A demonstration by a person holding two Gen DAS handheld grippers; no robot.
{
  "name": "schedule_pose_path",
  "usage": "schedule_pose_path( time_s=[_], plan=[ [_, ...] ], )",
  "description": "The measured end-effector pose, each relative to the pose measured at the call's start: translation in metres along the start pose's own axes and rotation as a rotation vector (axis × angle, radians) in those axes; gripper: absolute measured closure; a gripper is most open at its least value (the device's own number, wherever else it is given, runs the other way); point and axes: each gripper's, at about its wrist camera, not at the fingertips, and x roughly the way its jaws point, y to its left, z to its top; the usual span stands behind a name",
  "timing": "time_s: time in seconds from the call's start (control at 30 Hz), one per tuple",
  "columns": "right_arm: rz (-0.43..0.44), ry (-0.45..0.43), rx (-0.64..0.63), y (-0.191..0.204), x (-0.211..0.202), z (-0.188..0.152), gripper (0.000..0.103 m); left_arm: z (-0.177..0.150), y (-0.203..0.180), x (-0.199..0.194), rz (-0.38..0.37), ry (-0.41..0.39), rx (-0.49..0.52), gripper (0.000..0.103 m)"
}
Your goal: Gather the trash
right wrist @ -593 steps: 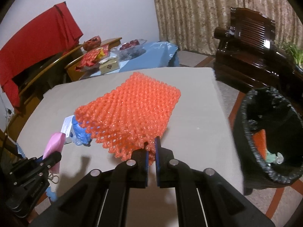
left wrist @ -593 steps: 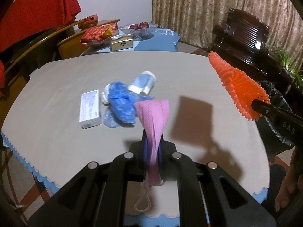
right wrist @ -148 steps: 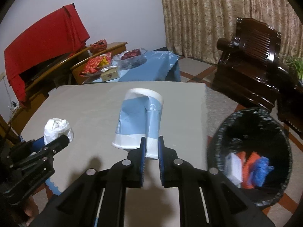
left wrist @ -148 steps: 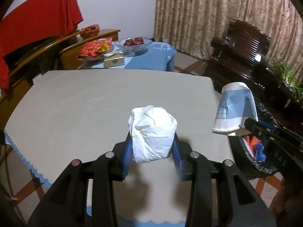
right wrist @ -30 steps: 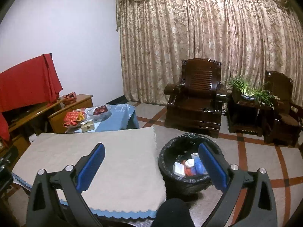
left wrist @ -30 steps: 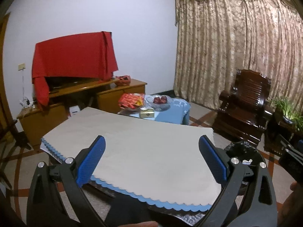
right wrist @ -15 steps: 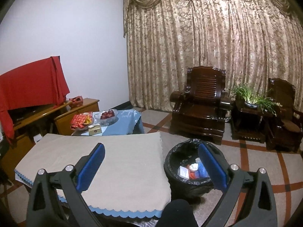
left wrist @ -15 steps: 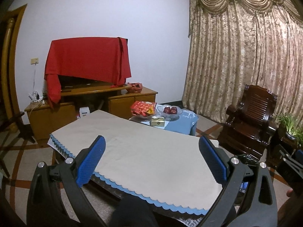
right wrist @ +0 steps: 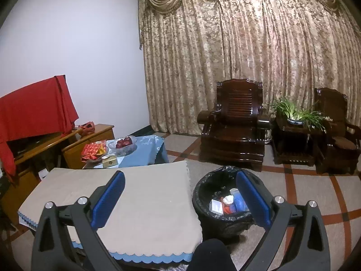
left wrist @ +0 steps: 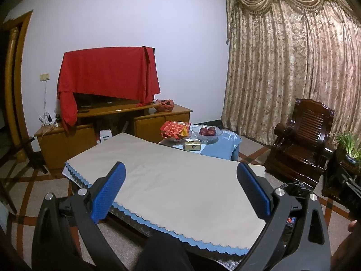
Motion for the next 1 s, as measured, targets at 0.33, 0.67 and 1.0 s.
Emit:
schedule_pose_path(
  time_s=[0.33,0.67,1.0],
  plan=[
    [-0.004,0.005,0.021,-0.007,0.0,0.0,0.006,-0.001,-0.001,-0.001,0.004,-0.002,-0.001,0.007],
    [-0.007,0.008,0.028,-0.01,0.0,-0.001,0.006,-0.005,-0.002,-0.002,0.005,0.0,0.0,0.007],
    [-0.007,0.008,0.028,-0.011,0.0,-0.001,0.006,-0.004,-0.003,-0.003,0.005,0.001,-0.002,0.007]
  ],
)
